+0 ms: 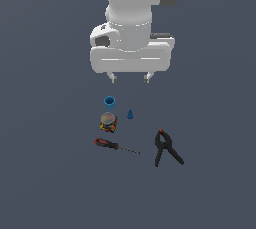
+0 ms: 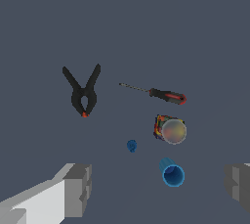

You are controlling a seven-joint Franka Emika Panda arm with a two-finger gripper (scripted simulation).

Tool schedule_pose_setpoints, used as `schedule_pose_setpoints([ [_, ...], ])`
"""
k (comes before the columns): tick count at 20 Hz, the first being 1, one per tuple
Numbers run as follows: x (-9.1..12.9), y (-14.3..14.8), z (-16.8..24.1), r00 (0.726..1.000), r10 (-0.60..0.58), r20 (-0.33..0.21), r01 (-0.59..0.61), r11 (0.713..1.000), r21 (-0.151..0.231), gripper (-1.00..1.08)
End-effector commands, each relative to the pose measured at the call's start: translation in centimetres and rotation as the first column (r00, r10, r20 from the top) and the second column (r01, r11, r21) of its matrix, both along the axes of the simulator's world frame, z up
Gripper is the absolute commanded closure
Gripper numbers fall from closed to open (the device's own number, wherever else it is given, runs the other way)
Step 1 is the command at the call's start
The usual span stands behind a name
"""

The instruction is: Pick up a designated object from a clutter of objects.

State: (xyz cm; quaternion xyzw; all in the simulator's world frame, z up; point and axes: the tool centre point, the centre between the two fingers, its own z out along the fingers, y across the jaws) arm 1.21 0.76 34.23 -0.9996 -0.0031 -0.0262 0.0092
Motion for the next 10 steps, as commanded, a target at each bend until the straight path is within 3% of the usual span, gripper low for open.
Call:
schedule_pose_setpoints([
  [1, 0.0, 0.0, 0.0, 1.0, 0.0, 0.0, 0.0, 1.0, 0.0, -0.92],
  [10, -0.1, 0.8, -1.6, 0.999, -0.018, -0.029, 0.018, 1.0, 0.009, -0.92],
])
